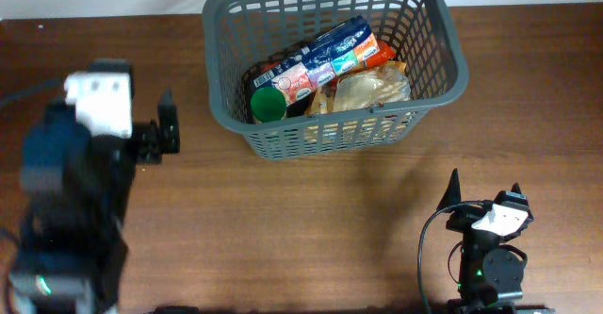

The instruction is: Pack container

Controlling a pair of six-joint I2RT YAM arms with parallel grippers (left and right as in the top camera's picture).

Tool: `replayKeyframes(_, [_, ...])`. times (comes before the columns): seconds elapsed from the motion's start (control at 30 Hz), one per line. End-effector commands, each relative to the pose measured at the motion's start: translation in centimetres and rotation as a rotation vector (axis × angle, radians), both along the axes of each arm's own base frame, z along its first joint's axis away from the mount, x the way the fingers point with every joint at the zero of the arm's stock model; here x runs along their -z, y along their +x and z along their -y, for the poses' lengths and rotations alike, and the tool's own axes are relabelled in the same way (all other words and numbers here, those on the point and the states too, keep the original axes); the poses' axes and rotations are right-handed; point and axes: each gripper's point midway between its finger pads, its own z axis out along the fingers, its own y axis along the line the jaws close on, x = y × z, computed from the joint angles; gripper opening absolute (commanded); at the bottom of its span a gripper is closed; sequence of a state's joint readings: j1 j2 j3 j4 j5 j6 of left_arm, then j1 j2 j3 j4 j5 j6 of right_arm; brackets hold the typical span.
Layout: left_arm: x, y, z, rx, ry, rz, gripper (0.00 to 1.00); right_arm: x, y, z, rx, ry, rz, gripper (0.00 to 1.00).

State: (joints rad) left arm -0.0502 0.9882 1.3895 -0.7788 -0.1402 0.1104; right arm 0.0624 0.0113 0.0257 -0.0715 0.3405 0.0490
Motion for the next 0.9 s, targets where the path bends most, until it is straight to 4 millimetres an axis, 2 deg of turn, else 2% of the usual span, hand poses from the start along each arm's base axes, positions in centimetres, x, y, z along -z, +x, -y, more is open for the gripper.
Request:
replayKeyframes(0.0, [3.2, -3.7, 0.8, 0.054, -0.035, 0.257, 0.99, 0.3, 0.0, 0.1, 0.008, 0.0, -0.002, 0.99])
replayKeyframes(0.1, [6.0, -5.2, 0.7, 0.055, -0.039, 0.385, 0.99, 0.3, 0.0, 0.1, 0.008, 0.0, -0.002, 0.98])
replayKeyframes(0.13, [8.5, -5.6, 0.7, 0.055, -0.039, 0.415, 0.99, 0.3, 0.0, 0.1, 0.008, 0.0, -0.002, 0.99])
replayKeyframes(0.17, [9.1, -5.7, 0.7, 0.055, -0.039, 0.416, 0.99, 0.3, 0.0, 0.1, 0.008, 0.0, -0.002, 0.99])
replayKeyframes(0.27, [14.0, -5.9, 0.7, 0.055, -0.039, 0.39, 0.99, 0.3, 0.0, 0.1, 0.008, 0.0, -0.002, 0.99])
replayKeyframes(0.37, [17.0, -5.8, 0.7, 0.055, -0.038, 0.376, 0.99, 0.3, 0.0, 0.1, 0.008, 0.0, -0.002, 0.99])
replayKeyframes(0.5, [19.8, -5.8, 0.8, 0.057, -0.038, 0.344, 0.99, 0.3, 0.0, 0.1, 0.008, 0.0, -0.002, 0.99])
replayKeyframes(0.7, [23.0, -5.8, 2.1, 0.11, -0.047, 0.33, 0.99, 0.3, 0.0, 0.1, 0.008, 0.0, -0.002, 0.99])
replayKeyframes(0.87, [23.6, -5.9, 2.3, 0.119, -0.047, 0.308, 0.99, 0.3, 0.0, 0.1, 0.008, 0.0, -0.002, 0.99])
